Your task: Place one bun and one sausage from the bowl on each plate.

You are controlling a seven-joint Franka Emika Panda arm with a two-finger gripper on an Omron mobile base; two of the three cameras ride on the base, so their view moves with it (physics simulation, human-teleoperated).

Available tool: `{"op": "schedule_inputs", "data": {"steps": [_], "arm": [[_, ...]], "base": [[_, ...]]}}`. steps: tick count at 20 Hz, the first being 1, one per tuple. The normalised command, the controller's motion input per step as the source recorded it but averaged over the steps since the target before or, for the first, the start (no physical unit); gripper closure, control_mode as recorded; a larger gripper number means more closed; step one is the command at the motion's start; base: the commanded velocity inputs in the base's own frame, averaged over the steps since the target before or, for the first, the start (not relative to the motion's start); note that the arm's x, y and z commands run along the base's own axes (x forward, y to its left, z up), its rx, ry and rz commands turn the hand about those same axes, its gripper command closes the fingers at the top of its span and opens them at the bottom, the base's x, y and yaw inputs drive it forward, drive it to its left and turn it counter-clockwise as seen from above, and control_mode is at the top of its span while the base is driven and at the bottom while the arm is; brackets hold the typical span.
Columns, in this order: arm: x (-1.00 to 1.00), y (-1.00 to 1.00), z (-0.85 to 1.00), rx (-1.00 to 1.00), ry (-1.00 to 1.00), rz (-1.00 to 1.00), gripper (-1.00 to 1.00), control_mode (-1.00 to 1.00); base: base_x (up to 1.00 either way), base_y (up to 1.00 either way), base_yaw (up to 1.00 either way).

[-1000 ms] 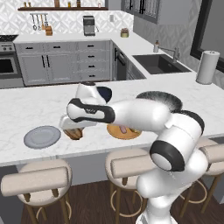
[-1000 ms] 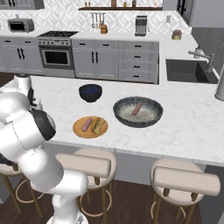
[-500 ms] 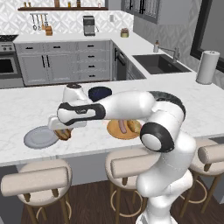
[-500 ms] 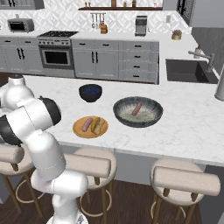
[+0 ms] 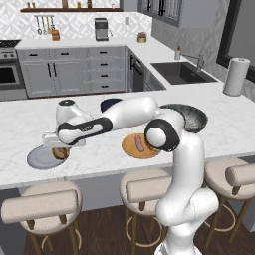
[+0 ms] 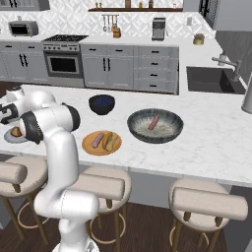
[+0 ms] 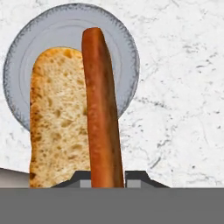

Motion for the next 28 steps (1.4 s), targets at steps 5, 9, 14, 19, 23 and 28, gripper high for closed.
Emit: {"op": "schedule_inputs", "data": {"steps": [5,9,14,19,23,28], "arm": [[0.39,0.00,-0.37,-0.10,0.10,-0.13,1.00,-1.00],[0.53,0.09,-0.37,-0.05,0.10,-0.08,1.00,-1.00],[0.35,0.23,-0.26,-0.03,0.05,-0.02,1.00,-1.00],[0.31,0.16,-0.36,-0.05,0.00,0.00,1.00,-1.00],[0.05,0.08,-0.29,-0.04,0.00,0.00,-1.00,-1.00],[0.00,0.00,-0.11,-0.01,0.01,0.00,-1.00,-1.00]], "base": [[0.00,0.00,0.00],[0.00,0.00,0.00],[0.00,0.00,0.00],[0.00,0.00,0.00],[0.00,0.00,0.00],[0.00,0.00,0.00]]}}
